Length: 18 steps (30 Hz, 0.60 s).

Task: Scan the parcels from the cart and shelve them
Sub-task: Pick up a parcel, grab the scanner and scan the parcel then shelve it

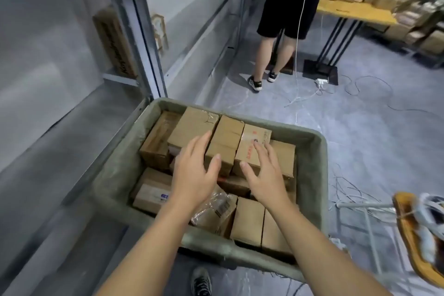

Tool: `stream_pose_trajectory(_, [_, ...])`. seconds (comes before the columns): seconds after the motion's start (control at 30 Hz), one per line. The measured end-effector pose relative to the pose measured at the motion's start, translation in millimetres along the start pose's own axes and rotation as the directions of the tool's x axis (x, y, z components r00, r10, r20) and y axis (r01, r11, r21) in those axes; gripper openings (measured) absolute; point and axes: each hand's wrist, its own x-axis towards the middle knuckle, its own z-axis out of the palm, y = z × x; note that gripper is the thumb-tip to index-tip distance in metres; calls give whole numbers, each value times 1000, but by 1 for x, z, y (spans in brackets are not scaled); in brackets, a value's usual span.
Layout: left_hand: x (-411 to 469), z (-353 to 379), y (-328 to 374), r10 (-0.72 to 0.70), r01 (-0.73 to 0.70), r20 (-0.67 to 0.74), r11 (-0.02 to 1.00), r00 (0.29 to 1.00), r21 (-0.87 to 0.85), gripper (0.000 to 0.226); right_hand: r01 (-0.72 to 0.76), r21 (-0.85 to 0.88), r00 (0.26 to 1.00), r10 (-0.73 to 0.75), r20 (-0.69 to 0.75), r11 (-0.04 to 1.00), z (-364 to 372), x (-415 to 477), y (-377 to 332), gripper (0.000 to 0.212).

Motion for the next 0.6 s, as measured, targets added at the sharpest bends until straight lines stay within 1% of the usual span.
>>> stream_pose_trajectory(0.13, [26,8,-13,-29,29,85,1000,996,-6,60,-108,-15,993,109,38,994,17,26,2,68])
stream_pose_trajectory(0.2, [32,13,-17,-61,64,108,997,992,-31,56,-130,-38,991,131,38,991,26,36,5,68])
stream_pose_trajectory(0.27, [38,16,-22,-117,125,116,990,986,-61,56,-134,-103,990,138,32,986,32,47,7,68])
stream_pose_trajectory(0.33, [42,17,-28,-160,168,115,984,980,-65,58,-141,-218,987,153,39,966,37,58,9,68])
stream_pose_trajectory(0.43, [45,17,-34,-200,209,104,974,974,-85,57,-214,-331,970,241,42,919,44,67,15,70])
stream_pose_trajectory(0.5, [48,17,-36,-227,236,99,967,969,-96,56,-258,-342,958,286,32,903,46,67,23,71])
stream_pose_trajectory(0.6, [50,18,-35,-253,263,96,959,963,-102,56,-293,-308,953,304,-13,905,43,62,30,70])
